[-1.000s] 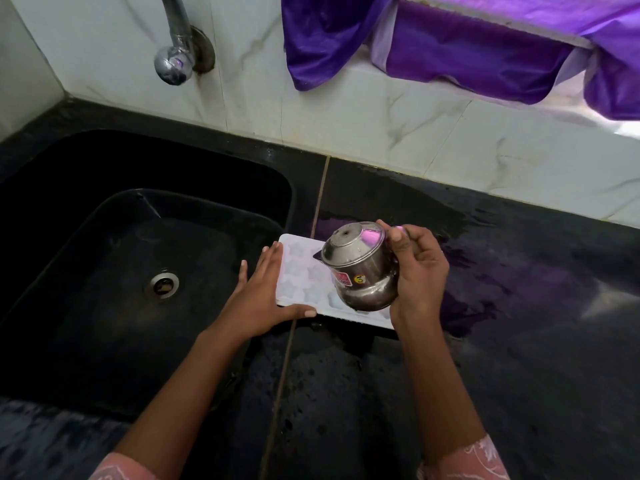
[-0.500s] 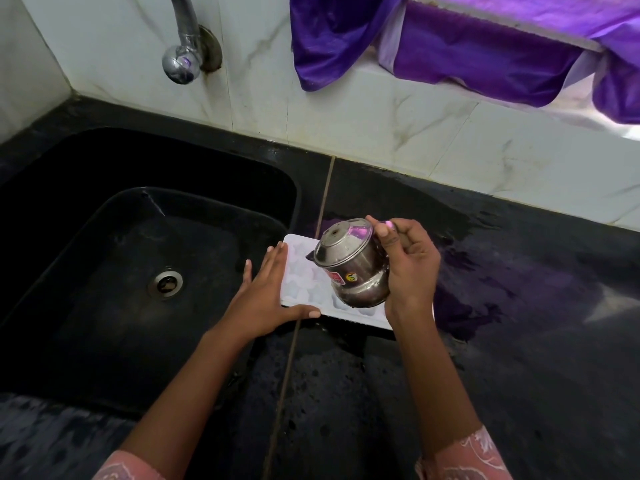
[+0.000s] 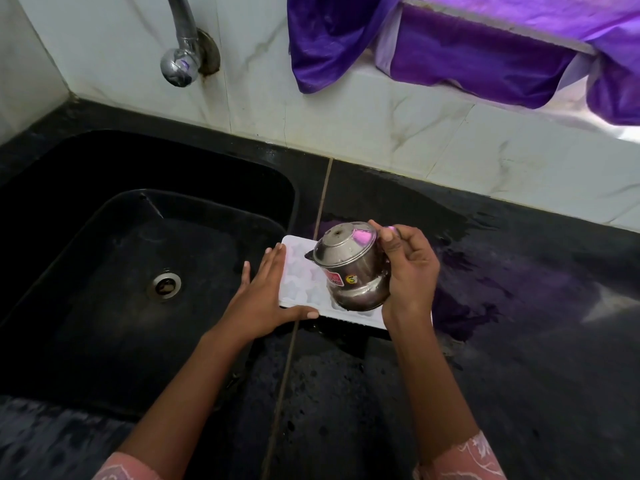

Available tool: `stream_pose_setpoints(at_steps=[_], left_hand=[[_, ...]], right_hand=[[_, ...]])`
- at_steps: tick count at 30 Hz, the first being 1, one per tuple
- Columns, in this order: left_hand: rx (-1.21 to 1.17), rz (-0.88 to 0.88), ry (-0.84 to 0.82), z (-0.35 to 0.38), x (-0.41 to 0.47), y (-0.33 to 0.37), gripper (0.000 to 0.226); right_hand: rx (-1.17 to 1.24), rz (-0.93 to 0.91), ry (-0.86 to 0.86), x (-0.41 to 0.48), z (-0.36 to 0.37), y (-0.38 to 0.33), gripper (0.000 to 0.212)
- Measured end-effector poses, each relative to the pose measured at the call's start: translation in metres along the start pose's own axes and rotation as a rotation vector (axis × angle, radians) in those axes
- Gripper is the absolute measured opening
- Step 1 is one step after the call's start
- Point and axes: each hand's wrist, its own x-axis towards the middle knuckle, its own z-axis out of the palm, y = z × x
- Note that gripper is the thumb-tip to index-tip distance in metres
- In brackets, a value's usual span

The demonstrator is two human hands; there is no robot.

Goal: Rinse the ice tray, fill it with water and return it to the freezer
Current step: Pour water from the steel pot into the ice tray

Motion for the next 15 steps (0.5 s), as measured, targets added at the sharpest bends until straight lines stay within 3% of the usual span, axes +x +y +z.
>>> stream_pose_setpoints(at_steps=[10,15], left_hand=[[-0.04,0.007,-0.002,-0.002,-0.002,0.0,0.142],[-0.035,-0.004,0.002,-0.002,-0.002,0.003,0.128]], right_hand=[[0.019,-0.016,0.146,-0.001,-0.033,-0.01,0.013],[-0.043,-0.081,0.212,0.0,-0.065,-0.016,0.021]])
